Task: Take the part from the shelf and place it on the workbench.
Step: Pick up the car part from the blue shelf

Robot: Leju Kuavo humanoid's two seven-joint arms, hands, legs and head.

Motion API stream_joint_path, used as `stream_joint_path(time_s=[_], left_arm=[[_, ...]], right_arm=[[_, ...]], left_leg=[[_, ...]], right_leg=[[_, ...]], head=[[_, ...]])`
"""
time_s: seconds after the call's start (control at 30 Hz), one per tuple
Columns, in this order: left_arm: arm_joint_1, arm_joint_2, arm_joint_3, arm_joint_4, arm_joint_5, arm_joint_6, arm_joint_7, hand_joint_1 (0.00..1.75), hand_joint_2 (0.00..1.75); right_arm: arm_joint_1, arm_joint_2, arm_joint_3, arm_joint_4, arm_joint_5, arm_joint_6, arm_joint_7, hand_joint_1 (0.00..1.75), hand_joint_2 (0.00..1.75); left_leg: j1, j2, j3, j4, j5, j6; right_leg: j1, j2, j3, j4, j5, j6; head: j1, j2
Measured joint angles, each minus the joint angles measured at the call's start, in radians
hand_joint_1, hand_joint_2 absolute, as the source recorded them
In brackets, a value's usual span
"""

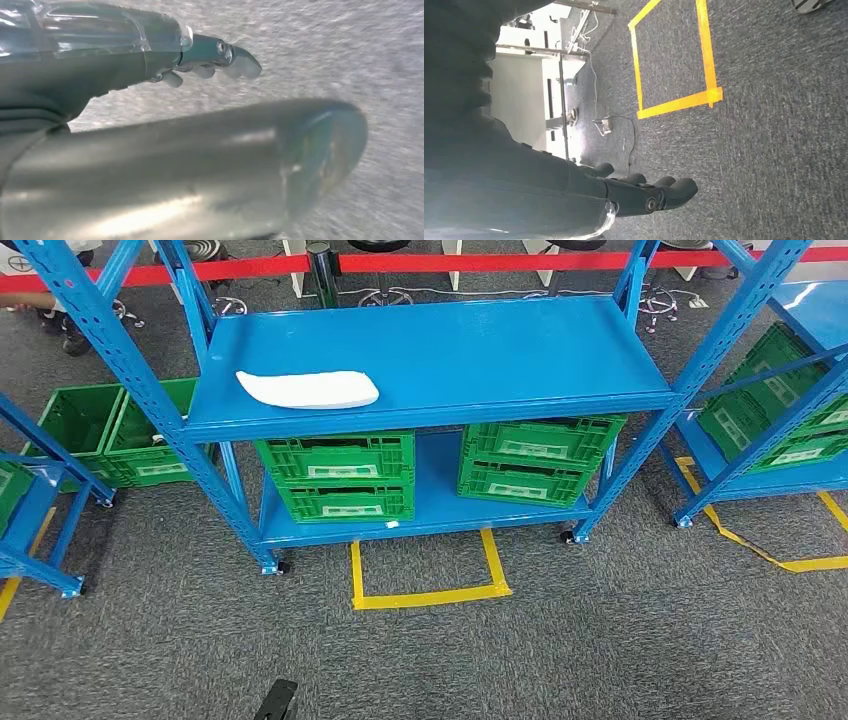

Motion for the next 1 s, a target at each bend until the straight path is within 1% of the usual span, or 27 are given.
stream_joint_path(time_s=[0.07, 0.13, 0.17, 0.2, 0.23, 0.27, 0.3, 0.33, 0.43, 0.53, 0.6, 0.67, 0.77, 0.87, 1.0], left_arm=[[-0.006, 0.009, 0.012, -0.008, -0.002, 0.032, -0.045, 0.0, 0.0], [-0.025, 0.04, 0.041, -0.038, -0.023, 0.104, -0.116, 0.0, 0.87], [-0.036, 0.063, 0.06, -0.066, -0.056, 0.15, -0.126, 0.0, 1.31], [-0.043, 0.094, 0.085, -0.108, -0.114, 0.202, -0.108, 0.0, 1.75], [-0.046, 0.128, 0.113, -0.164, -0.198, 0.253, -0.066, 0.0, 1.75], [-0.043, 0.165, 0.146, -0.234, -0.305, 0.296, -0.007, 0.0, 1.75], [-0.038, 0.2, 0.183, -0.316, -0.423, 0.322, 0.058, 0.0, 1.75], [-0.032, 0.231, 0.224, -0.406, -0.543, 0.329, 0.122, 0.0, 1.75], [-0.022, 0.304, 0.364, -0.695, -0.841, 0.294, 0.278, 0.0, 1.75], [-0.018, 0.354, 0.482, -0.949, -1.005, 0.242, 0.368, 0.0, 1.75], [-0.013, 0.394, 0.563, -1.133, -1.078, 0.208, 0.41, 0.0, 1.75], [-0.018, 0.429, 0.632, -1.308, -1.138, 0.183, 0.434, 0.0, 1.75], [-0.024, 0.466, 0.701, -1.51, -1.2, 0.151, 0.464, 0.0, 1.75], [-0.023, 0.49, 0.75, -1.677, -1.224, 0.135, 0.483, 0.0, 1.75], [-0.019, 0.513, 0.791, -1.817, -1.23, 0.13, 0.487, 0.0, 1.75]], right_arm=[[0.0, 0.0, -0.002, 0.0, 0.001, -0.001, -0.004, 0.0, 1.75], [-0.001, 0.0, -0.009, 0.001, 0.004, -0.004, -0.01, 0.0, 1.75], [-0.001, 0.0, -0.014, 0.002, 0.005, -0.005, -0.013, 0.0, 1.75], [-0.002, 0.0, -0.02, 0.002, 0.006, -0.007, -0.015, 0.0, 1.75], [-0.001, 0.0, -0.024, 0.003, 0.007, -0.008, -0.016, 0.0, 1.75], [0.0, 0.0, -0.029, 0.003, 0.009, -0.007, -0.017, 0.0, 1.75], [0.001, 0.0, -0.035, 0.003, 0.012, -0.006, -0.017, 0.0, 1.75], [0.002, 0.0, -0.041, 0.003, 0.018, -0.004, -0.017, 0.0, 1.75], [0.001, 0.0, -0.054, 0.004, 0.038, 0.002, -0.015, 0.0, 1.75], [0.002, 0.0, -0.068, 0.004, 0.049, 0.004, -0.037, 0.0, 1.75], [0.005, 0.0, -0.079, 0.004, 0.051, 0.004, -0.069, 0.0, 1.75], [0.007, 0.0, -0.089, 0.004, 0.053, 0.005, -0.092, 0.0, 1.75], [0.006, 0.002, -0.097, 0.004, 0.06, 0.007, -0.101, 0.0, 1.75], [0.006, 0.004, -0.101, 0.004, 0.063, 0.007, -0.101, 0.0, 1.75], [0.005, 0.006, -0.109, 0.004, 0.066, 0.007, -0.101, 0.0, 1.75]], left_leg=[[0.0, -0.001, 0.0, 0.0, 0.0, 0.0], [0.0, -0.003, 0.0, 0.0, 0.0, 0.0], [0.0, -0.004, 0.0, 0.0, 0.001, -0.001], [0.0, -0.004, 0.001, 0.0, 0.001, -0.001], [0.0, -0.004, 0.001, 0.0, 0.001, -0.001], [0.0, -0.005, 0.002, 0.0, 0.001, -0.001], [0.0, -0.007, 0.002, 0.0, 0.002, -0.002], [0.0, -0.009, 0.002, 0.0, 0.002, -0.002], [0.0, -0.014, 0.002, 0.0, 0.003, -0.003], [0.0, -0.009, 0.003, 0.0, 0.003, -0.003], [0.0, -0.004, 0.002, 0.0, 0.003, -0.003], [0.0, -0.002, 0.003, 0.0, 0.003, -0.003], [0.0, 0.002, 0.003, 0.0, 0.002, -0.002], [0.0, 0.005, 0.003, 0.0, 0.002, -0.002], [0.0, 0.009, 0.003, 0.0, 0.001, -0.002]], right_leg=[[0.0, 0.0, 0.0, 0.0, 0.0, 0.0], [0.0, -0.001, 0.0, 0.0, 0.0, 0.0], [0.0, -0.001, 0.001, 0.0, 0.0, 0.0], [0.0, -0.001, 0.001, 0.0, 0.0, 0.0], [0.0, -0.001, 0.001, 0.001, 0.0, 0.0], [0.0, -0.001, 0.001, 0.001, 0.0, 0.0], [0.0, -0.001, 0.001, 0.001, 0.0, 0.0], [0.0, -0.002, 0.0, 0.001, 0.0, 0.0], [0.0, -0.005, 0.001, 0.001, -0.001, -0.001], [0.0, -0.002, 0.004, 0.001, 0.0, -0.001], [0.0, 0.001, 0.003, 0.001, 0.001, -0.001], [0.0, 0.001, 0.003, 0.001, 0.001, -0.001], [0.0, 0.002, 0.003, 0.001, 0.001, -0.001], [0.0, 0.003, 0.003, 0.001, 0.001, -0.001], [0.0, 0.004, 0.003, 0.001, 0.001, -0.001]], head=[[0.0, 0.0], [0.0, 0.0], [0.001, 0.0], [0.001, 0.0], [0.001, 0.0], [0.001, 0.0], [0.001, 0.0], [0.001, 0.0], [0.0, 0.0], [0.0, 0.0], [0.0, 0.0], [0.0, 0.0], [0.0, 0.0], [0.0, 0.0], [0.0, 0.0]])
